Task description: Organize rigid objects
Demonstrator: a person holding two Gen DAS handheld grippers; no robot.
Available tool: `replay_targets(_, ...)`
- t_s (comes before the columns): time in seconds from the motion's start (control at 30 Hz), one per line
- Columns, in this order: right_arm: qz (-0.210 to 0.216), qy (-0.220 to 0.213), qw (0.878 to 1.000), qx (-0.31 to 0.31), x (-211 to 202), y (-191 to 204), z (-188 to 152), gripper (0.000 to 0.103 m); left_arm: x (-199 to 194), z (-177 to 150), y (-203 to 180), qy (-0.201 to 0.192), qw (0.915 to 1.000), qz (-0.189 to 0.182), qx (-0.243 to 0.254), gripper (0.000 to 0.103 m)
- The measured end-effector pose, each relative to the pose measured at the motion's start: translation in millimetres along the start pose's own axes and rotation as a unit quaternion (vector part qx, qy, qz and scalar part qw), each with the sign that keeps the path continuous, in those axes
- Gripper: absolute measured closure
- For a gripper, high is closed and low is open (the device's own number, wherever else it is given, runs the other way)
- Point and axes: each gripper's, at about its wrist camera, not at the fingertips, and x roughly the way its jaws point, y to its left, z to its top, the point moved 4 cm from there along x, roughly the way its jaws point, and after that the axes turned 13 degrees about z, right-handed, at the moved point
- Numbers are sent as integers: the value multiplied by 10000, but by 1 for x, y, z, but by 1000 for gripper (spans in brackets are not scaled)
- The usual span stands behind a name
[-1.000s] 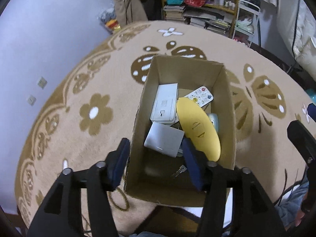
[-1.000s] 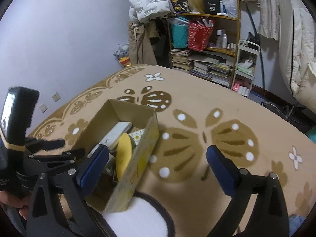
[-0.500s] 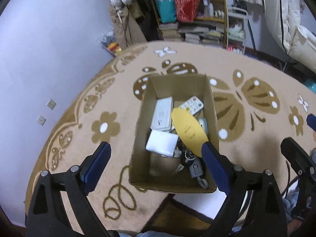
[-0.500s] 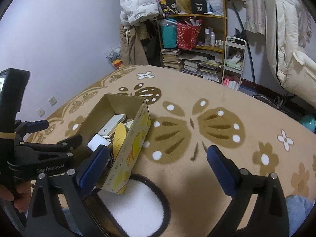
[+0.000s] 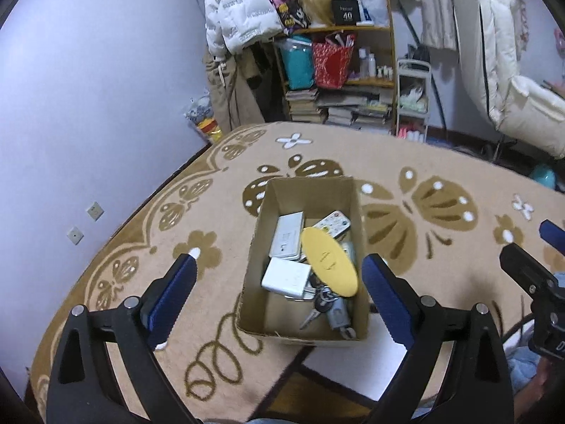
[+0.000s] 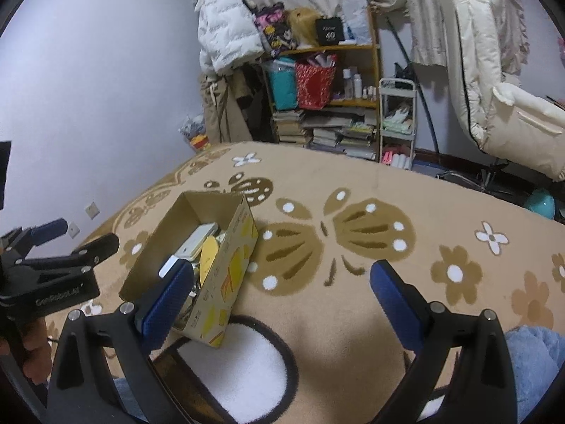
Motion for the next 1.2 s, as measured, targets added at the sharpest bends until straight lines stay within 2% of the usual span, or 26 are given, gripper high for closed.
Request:
replay_targets(0.1,-27,-185,9998,-63,-12,2,1,0,-15,-3,-1,-244,9997,-5,-34,9)
replay_targets(0.17,-99,-406,9990,-156,-21,6,3,0,-24,-3,-2,-478,9988,117,-26,9)
replay_targets(0.27,-125,-648,9975,-258,-31,10,1,0,-37,-5,2,-750,9967,130,-265,9)
replay_targets(0.33,-108,-722,9970,-270,-35,11,-5,0,-38,-6,5,-693,9968,17,-388,9)
replay_targets(0.47,-104,-811,9965,-196,-37,8,-15,0,-35,-15,13,-550,9968,74,-570,9)
replay_targets(0.63,-211,-887,9955,-250,-39,6,-23,0,-33,-27,15,-499,9972,133,-541,9)
replay_targets(0.7,-245,-960,9949,-201,-39,3,-23,0,-28,-31,14,-368,9978,104,-537,9)
replay_targets(1.0,-114,-723,9973,47,-30,-8,-30,0,-22,-33,13,-293,9984,67,-481,9)
replay_targets(1.2,-214,-568,9981,42,-25,-11,-34,0,-18,-35,14,-218,9986,128,-463,9)
